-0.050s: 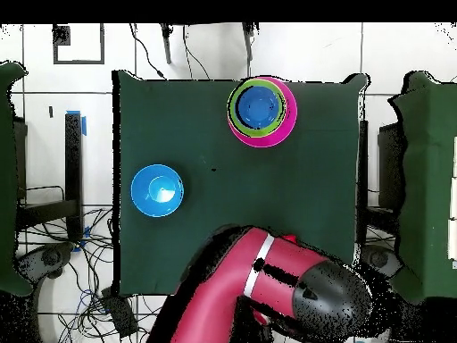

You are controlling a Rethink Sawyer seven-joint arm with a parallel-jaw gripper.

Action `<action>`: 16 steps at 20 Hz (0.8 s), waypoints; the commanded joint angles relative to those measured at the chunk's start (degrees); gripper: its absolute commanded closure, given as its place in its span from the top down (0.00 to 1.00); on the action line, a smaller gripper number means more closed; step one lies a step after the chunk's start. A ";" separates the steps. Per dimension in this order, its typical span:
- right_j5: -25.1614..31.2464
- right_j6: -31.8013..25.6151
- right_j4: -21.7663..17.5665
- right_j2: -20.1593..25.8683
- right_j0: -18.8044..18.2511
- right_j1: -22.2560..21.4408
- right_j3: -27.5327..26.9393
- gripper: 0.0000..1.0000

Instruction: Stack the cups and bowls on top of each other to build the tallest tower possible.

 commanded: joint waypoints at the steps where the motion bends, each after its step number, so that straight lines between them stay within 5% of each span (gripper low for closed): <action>1: 22.44 -1.96 6.97 9.13 1.98 13.30 -18.51 1.00; 16: 19.06 -4.67 10.89 4.09 4.65 17.84 -23.46 1.00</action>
